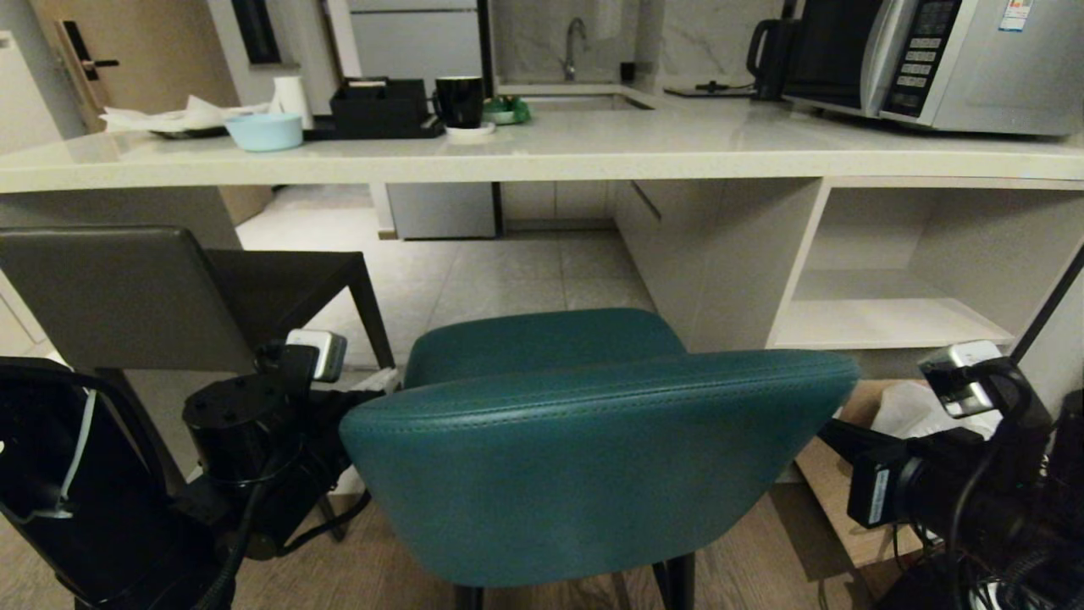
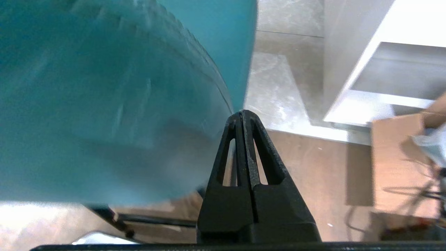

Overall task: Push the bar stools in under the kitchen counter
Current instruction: Pull the blue chair out from under the dining table

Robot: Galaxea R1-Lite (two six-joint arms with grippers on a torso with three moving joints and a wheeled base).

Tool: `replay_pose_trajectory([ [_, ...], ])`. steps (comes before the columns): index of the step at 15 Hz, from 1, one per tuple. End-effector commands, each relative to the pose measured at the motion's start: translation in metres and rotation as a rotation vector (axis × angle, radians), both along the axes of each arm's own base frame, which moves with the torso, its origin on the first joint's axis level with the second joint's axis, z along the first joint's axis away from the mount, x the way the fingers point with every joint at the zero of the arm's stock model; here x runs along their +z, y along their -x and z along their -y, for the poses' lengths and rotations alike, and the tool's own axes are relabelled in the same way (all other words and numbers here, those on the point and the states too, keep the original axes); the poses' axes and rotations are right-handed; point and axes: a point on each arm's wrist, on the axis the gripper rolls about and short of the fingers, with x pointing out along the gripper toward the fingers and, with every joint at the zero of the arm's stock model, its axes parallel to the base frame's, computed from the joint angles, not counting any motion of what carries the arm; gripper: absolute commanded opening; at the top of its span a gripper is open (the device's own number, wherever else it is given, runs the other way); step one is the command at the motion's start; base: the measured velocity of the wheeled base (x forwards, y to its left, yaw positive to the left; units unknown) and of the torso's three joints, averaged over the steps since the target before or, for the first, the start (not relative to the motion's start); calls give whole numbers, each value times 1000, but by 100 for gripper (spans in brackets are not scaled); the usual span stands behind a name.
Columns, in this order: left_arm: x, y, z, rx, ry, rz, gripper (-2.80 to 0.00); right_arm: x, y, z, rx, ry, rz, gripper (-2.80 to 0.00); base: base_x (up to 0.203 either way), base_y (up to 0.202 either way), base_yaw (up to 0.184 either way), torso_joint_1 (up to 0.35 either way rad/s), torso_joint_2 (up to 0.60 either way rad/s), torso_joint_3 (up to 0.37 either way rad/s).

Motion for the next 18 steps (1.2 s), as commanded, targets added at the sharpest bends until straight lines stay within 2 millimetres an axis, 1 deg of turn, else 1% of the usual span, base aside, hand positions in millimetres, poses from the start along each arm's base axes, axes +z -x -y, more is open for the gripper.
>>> replay_pose_trajectory([
  [1, -1, -2, -1, 7, 3, 3, -280, 17, 25, 12, 6, -16, 50, -280, 0, 0, 0, 0, 0, 0],
  [2, -2, -2, -1, 6, 2, 1, -280, 19, 34, 16, 20, -11, 35, -280, 0, 0, 0, 0, 0, 0],
  [4, -2, -7, 2, 7, 4, 6, -280, 18, 46, 18, 123, -30, 1, -280, 0, 0, 0, 0, 0, 0],
  [8, -5, -10, 4, 1, 3, 3, -280, 20, 47, 9, 228, -86, -22, -280, 0, 0, 0, 0, 0, 0],
  [10, -6, -9, 4, 1, 1, -3, -280, 21, 42, 4, 268, -119, -17, -280, 0, 0, 0, 0, 0, 0],
  [12, -5, -9, 4, 3, 1, -1, -280, 28, 35, -1, 274, -161, -4, -280, 0, 0, 0, 0, 0, 0],
  [18, -6, -10, 4, 4, 0, -1, -280, 21, 12, -13, 251, -146, -69, -280, 0, 0, 0, 0, 0, 0],
])
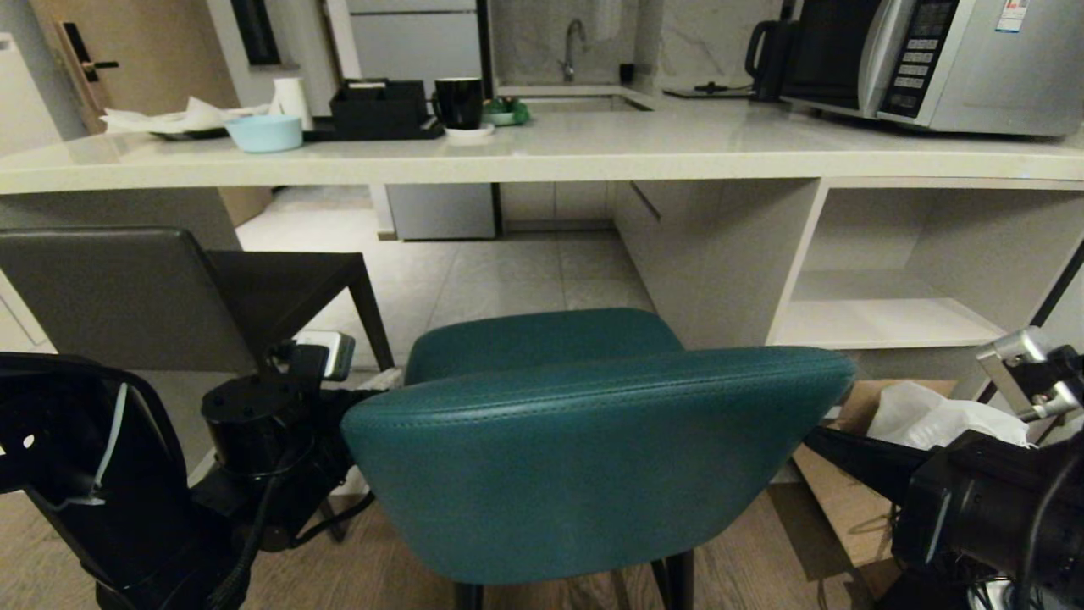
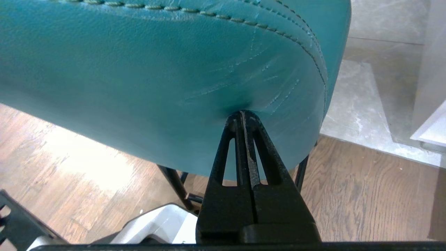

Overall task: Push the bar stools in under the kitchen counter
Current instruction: Pull the blue chair out from under the dining table

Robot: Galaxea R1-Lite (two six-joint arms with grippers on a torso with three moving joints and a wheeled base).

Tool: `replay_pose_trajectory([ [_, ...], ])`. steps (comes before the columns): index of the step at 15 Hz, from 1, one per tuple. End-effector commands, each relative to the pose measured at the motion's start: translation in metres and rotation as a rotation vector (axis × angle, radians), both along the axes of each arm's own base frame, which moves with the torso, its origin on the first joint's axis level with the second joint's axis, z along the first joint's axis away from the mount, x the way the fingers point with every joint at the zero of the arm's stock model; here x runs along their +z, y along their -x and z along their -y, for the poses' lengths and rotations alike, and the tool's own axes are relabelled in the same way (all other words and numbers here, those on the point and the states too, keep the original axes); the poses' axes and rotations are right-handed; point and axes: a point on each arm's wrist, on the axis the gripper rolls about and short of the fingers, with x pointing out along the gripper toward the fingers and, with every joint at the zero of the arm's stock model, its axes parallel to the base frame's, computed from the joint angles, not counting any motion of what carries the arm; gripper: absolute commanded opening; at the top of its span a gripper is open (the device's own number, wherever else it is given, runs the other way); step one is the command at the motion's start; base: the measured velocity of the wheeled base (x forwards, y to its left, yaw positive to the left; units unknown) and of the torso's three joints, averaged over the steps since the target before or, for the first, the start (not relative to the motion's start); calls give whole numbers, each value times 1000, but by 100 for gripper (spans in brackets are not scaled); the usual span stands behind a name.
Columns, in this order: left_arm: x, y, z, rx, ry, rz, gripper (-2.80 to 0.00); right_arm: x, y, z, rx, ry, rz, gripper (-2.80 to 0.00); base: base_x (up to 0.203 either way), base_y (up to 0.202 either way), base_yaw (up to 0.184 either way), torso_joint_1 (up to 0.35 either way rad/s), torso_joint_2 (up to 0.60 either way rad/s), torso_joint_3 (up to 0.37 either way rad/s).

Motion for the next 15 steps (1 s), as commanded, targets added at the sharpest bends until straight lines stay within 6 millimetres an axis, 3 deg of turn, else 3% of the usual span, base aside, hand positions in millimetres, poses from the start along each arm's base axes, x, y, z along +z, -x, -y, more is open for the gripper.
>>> replay_pose_trajectory([
  [1, 2, -1, 0, 2, 5, 11, -280, -7, -14, -6, -12, 23, -43, -280, 0, 0, 0, 0, 0, 0],
  [6, 4, 1, 3, -11, 9, 20, -280, -8, -38, -4, -78, 32, -58, -280, 0, 0, 0, 0, 0, 0],
  [15, 7, 5, 6, -24, 11, 25, -280, -10, -47, 3, -131, 38, -61, -280, 0, 0, 0, 0, 0, 0],
])
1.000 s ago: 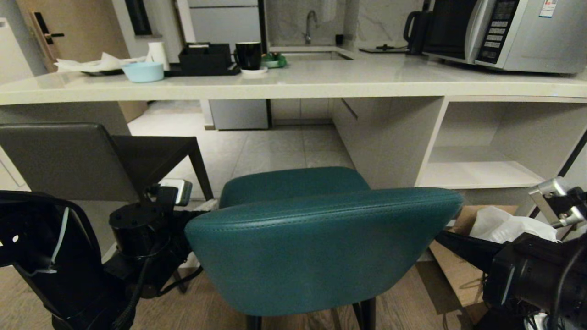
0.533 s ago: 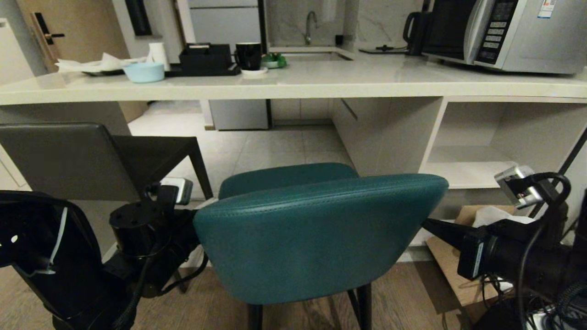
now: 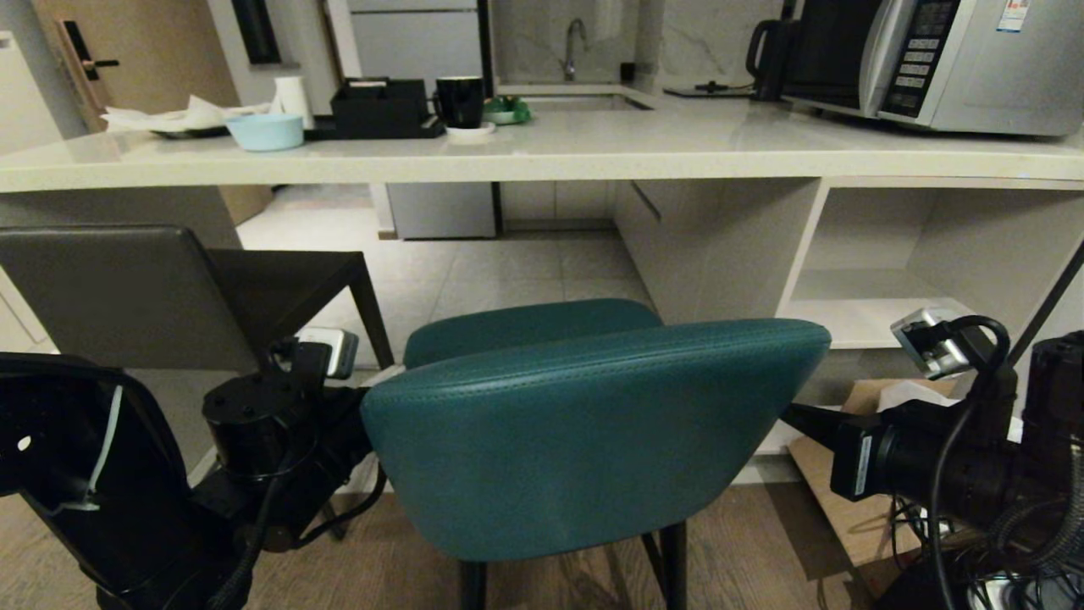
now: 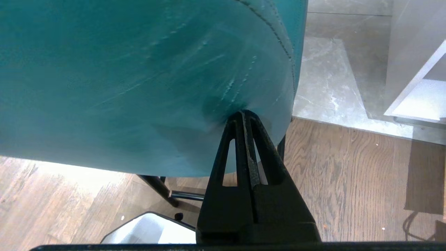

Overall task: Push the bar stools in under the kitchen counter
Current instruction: Pull the blue chair out from under the dining table, then pull the gray chair out from under the dining table

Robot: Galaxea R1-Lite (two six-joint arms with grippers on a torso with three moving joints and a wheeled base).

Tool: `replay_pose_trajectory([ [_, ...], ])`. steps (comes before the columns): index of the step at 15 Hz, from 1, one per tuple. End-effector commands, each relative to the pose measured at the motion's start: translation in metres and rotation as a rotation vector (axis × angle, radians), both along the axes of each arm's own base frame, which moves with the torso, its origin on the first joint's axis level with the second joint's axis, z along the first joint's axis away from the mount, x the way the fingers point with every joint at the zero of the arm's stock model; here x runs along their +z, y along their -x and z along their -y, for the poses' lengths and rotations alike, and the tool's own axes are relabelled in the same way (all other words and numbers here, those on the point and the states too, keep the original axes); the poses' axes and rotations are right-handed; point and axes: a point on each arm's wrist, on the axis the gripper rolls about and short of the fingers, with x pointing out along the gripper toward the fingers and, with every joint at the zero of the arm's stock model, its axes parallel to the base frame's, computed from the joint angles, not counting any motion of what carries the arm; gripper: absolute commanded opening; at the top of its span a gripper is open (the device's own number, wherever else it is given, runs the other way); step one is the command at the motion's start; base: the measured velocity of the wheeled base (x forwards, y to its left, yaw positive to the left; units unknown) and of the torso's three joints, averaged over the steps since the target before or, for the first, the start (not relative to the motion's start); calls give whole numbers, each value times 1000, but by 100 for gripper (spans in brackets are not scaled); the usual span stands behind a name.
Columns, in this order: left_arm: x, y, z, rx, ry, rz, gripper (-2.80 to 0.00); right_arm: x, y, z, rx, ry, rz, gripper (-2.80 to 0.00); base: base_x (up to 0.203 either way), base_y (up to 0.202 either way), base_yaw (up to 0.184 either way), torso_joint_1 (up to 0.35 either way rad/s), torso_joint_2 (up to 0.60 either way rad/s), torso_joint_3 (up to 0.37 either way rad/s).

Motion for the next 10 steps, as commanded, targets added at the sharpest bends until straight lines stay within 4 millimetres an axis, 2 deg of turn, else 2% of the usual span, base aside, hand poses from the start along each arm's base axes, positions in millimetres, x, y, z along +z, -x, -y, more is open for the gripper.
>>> replay_pose_trajectory([
  [1, 3, -1, -4, 12, 7, 13, -280, 1, -2, 0, -27, 0, 21, -280, 0, 0, 0, 0, 0, 0],
  [4, 12, -10, -36, 112, 21, 46, -280, 12, 7, 7, -88, -9, 77, -280, 0, 0, 0, 0, 0, 0],
  [7, 32, -11, -60, 155, 40, 114, -280, 23, -2, 28, -318, 10, 134, -280, 0, 0, 0, 0, 0, 0],
  [10, 54, 0, -67, 171, 61, 186, -280, 37, -2, 51, -456, 0, 191, -280, 0, 0, 0, 0, 0, 0],
])
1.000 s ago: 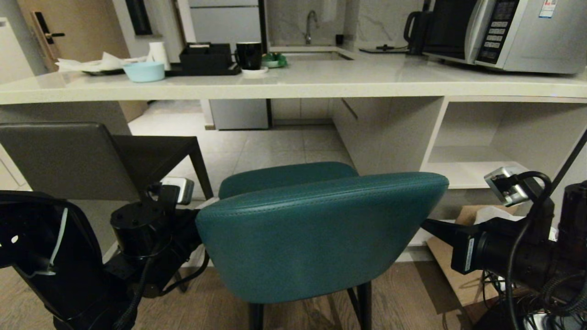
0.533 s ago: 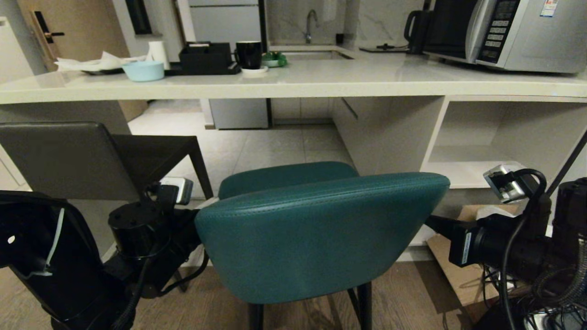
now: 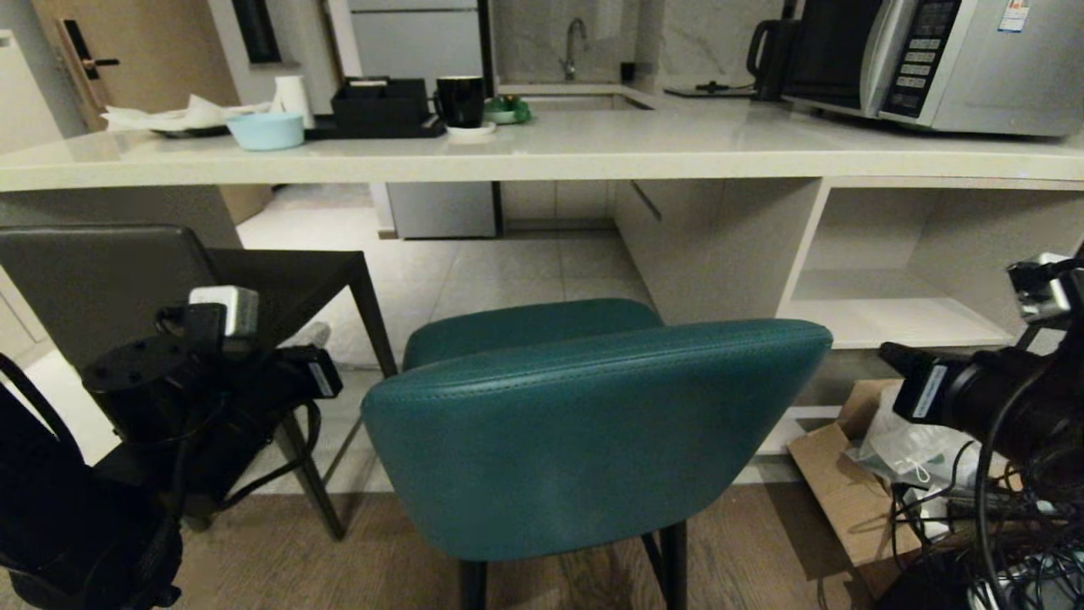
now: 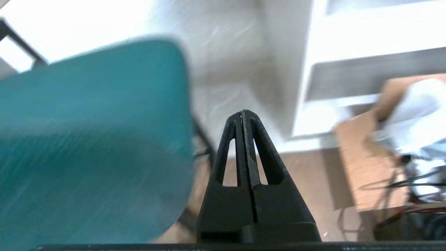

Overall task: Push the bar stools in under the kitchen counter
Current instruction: Pull the gray chair out from under the dining table

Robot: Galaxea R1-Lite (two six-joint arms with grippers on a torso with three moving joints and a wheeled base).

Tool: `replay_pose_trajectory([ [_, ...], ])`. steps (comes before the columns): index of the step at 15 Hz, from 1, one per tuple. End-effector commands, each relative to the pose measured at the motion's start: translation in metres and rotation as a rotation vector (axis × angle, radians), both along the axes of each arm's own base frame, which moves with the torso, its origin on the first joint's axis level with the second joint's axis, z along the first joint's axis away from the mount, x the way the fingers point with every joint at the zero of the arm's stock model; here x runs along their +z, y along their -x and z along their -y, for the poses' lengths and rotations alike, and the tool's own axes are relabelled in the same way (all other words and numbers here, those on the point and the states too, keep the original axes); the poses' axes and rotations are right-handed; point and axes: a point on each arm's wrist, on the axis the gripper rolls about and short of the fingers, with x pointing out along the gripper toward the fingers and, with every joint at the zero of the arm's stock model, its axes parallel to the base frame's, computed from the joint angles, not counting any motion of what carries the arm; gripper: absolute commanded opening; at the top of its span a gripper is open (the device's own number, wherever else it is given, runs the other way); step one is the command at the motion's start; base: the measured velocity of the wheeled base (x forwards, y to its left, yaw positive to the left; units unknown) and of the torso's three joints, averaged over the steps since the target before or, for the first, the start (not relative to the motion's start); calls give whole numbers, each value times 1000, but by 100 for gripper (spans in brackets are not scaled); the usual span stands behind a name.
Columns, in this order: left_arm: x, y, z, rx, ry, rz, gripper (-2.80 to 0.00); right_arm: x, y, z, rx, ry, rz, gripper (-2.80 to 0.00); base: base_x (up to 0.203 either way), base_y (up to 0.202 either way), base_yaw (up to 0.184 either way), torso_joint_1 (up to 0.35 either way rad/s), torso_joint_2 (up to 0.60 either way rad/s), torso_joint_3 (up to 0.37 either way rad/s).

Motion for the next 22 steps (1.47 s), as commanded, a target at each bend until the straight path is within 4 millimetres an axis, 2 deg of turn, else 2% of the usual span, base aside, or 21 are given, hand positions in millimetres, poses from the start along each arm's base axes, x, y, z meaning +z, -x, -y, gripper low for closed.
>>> replay_pose_trajectory([
  [1, 25, 16, -5, 10, 16, 68, -280, 14, 8, 15, -78, -11, 64, -280, 0, 0, 0, 0, 0, 0],
  [4, 58, 49, -12, 10, 28, 70, -280, 25, 21, 35, -185, 21, 125, -280, 0, 0, 0, 0, 0, 0],
  [7, 89, 100, -19, -4, 27, 15, -280, 28, 51, 40, -200, 74, 179, -280, 0, 0, 0, 0, 0, 0],
  [10, 104, 159, -31, 18, 44, -45, -280, 25, 88, 44, -217, 117, 230, -280, 0, 0, 0, 0, 0, 0],
  [14, 114, 238, -51, 133, 67, 53, -280, 22, 147, 49, -260, 142, 263, -280, 0, 0, 0, 0, 0, 0],
  [16, 112, 279, -56, 187, 56, 120, -280, 14, 173, 51, -314, 157, 278, -280, 0, 0, 0, 0, 0, 0],
  [18, 94, 308, -57, 217, 9, 117, -280, -1, 193, 50, -340, 168, 280, -280, 0, 0, 0, 0, 0, 0],
  [20, 78, 326, -56, 215, -28, 114, -280, -13, 211, 48, -358, 188, 288, -280, 0, 0, 0, 0, 0, 0],
  [22, 65, 330, -53, 91, -92, 108, -280, -15, 215, 47, -341, 199, 298, -280, 0, 0, 0, 0, 0, 0],
])
